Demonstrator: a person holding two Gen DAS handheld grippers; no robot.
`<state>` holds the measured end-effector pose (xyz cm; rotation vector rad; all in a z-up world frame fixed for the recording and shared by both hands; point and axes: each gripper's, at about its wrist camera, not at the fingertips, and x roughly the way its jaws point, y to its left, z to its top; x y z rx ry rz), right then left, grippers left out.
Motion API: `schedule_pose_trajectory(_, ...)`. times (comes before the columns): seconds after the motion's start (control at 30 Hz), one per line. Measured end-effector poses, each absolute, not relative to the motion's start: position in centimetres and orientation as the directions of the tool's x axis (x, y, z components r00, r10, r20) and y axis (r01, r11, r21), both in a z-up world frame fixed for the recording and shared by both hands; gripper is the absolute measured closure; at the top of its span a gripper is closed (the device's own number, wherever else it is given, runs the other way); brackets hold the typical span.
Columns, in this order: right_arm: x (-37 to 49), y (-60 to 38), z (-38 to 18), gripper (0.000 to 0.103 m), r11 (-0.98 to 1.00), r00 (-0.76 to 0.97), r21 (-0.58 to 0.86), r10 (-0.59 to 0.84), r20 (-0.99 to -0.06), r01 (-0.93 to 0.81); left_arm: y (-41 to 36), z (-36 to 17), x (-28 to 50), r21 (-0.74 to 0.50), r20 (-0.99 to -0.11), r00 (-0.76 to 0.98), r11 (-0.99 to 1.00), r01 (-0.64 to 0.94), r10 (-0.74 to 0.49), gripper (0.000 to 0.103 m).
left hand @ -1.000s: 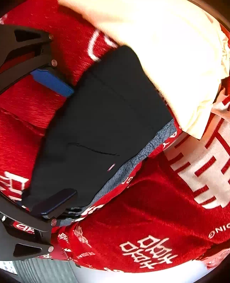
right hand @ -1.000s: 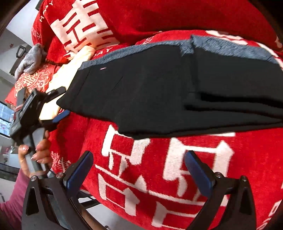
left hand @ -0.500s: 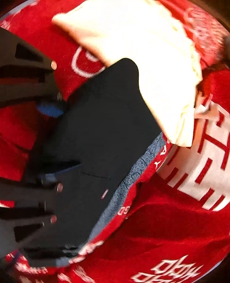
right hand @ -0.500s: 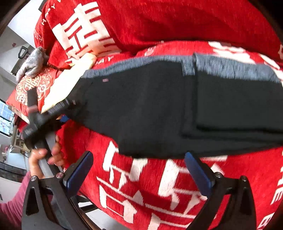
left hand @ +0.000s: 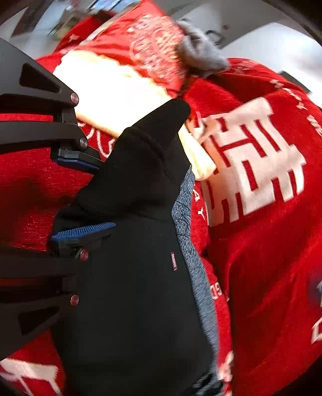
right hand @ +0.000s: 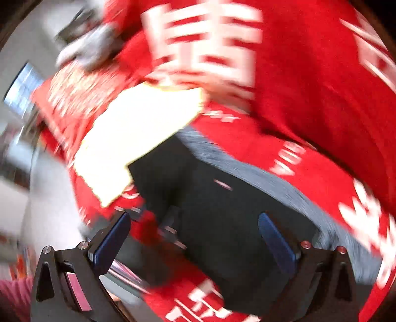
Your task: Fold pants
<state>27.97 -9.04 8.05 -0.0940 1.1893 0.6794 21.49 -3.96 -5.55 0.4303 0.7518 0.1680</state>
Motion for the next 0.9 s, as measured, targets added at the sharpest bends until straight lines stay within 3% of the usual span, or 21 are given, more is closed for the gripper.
schedule_pose_trajectory(0.17, 29.9, -0.3, 5.7, 0.000, 0.767, 0.100, 0.160, 0.281, -0.954, -0.621, -3.7, -5.4, 21.4, 0.413, -0.629, 0.726, 0.911, 0.007, 0.279, 0.062)
schedule_pose_trajectory(0.4, 32.6, 3.8, 1.0, 0.000, 0.789, -0.046, 0.156, 0.160, -0.986, -0.595, -3.6, -5.4, 21.2, 0.396, -0.631, 0.731, 0.918, 0.015, 0.260, 0.062)
schedule_pose_trajectory(0.43, 33.0, 3.7, 0.5, 0.003, 0.798, -0.067, 0.154, 0.141, -0.988, -0.583, -3.6, -5.3, 21.2, 0.396, -0.631, 0.732, 0.918, 0.016, 0.259, 0.062)
schedule_pose_trajectory(0.47, 33.2, 3.7, -0.1, 0.018, 0.805, -0.087, 0.152, 0.125, -0.988, -0.573, -3.7, -5.3, 21.2, 0.397, -0.630, 0.732, 0.918, 0.018, 0.259, 0.062)
schedule_pose_trajectory(0.5, 33.4, 3.3, -0.7, 0.033, 0.813, -0.123, 0.168, 0.120, -0.985, -0.558, -3.8, -5.3, 21.2, 0.397, -0.633, 0.732, 0.918, 0.025, 0.254, 0.062)
schedule_pose_trajectory(0.53, 33.6, 2.9, -1.2, 0.065, 0.817, -0.176, 0.230, 0.160, -0.971, -0.529, -4.0, -5.2, 21.0, 0.394, -0.636, 0.732, 0.918, 0.034, 0.246, 0.062)
schedule_pose_trajectory(0.57, 33.7, 2.3, -1.4, 0.075, 0.820, -0.207, 0.288, 0.211, -0.955, -0.494, -4.1, -5.2, 20.9, 0.400, -0.633, 0.732, 0.916, 0.029, 0.253, 0.062)
schedule_pose_trajectory(0.73, 33.1, -1.5, 1.7, 0.078, 0.804, -0.113, 0.367, 0.358, -0.927, -0.468, -5.4, -2.9, 19.5, 0.412, -0.575, 0.782, 0.911, 0.021, 0.242, 0.062)
schedule_pose_trajectory(0.9, 31.7, -8.0, 6.1, 0.078, 0.756, -0.022, 0.495, 0.539, -0.842, -0.427, -8.0, 1.0, 17.9, 0.406, -0.518, 0.834, 0.913, 0.047, 0.188, 0.062)
